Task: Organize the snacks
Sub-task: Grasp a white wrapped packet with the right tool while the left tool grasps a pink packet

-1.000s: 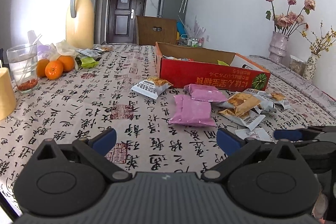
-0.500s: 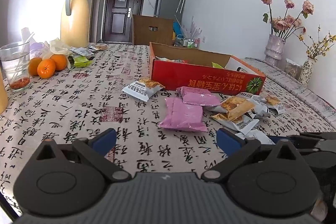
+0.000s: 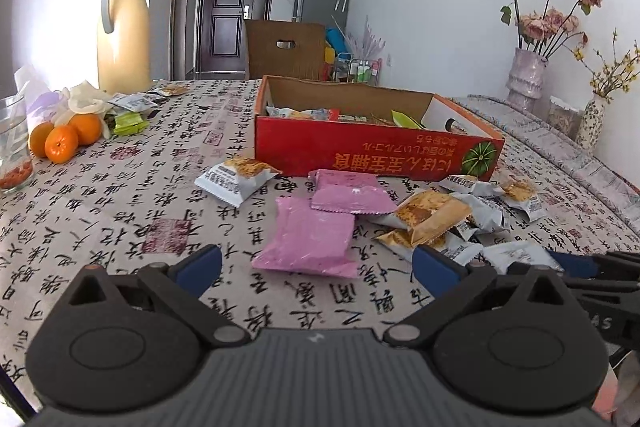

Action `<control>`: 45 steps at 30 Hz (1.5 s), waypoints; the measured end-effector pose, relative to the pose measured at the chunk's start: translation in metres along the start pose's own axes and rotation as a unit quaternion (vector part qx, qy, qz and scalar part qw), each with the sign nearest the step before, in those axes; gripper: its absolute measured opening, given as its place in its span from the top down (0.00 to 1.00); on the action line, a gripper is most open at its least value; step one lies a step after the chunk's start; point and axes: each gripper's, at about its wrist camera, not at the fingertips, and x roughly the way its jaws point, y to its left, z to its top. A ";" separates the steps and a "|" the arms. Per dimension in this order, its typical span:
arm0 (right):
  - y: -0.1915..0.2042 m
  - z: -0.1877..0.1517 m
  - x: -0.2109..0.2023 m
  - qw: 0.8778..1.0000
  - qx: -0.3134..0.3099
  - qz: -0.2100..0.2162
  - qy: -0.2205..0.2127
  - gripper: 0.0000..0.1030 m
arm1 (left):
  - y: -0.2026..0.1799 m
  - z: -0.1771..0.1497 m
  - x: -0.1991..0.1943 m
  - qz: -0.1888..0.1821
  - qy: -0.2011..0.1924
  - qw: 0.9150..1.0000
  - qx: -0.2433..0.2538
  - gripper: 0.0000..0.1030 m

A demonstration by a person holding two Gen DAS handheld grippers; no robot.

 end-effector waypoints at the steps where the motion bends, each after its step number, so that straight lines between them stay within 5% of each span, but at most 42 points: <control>1: -0.004 0.001 0.000 1.000 0.002 -0.001 -0.002 0.60 | -0.002 0.002 0.003 0.002 0.002 1.000 0.001 0.00; 27: -0.077 0.041 0.025 0.998 0.039 -0.001 -0.048 0.60 | -0.021 0.027 0.087 0.076 0.080 0.994 0.010 0.00; 35: -0.078 0.045 0.034 0.998 0.039 0.010 -0.049 0.60 | -0.020 0.023 0.104 0.074 0.103 0.992 0.007 0.11; 41: -0.076 0.045 0.040 0.998 0.037 0.016 -0.042 0.60 | -0.019 0.026 0.102 0.066 0.096 0.993 0.003 0.35; 45: -0.075 0.044 0.043 0.998 0.037 0.022 -0.040 0.60 | -0.017 0.027 0.099 0.065 0.093 0.994 -0.005 0.40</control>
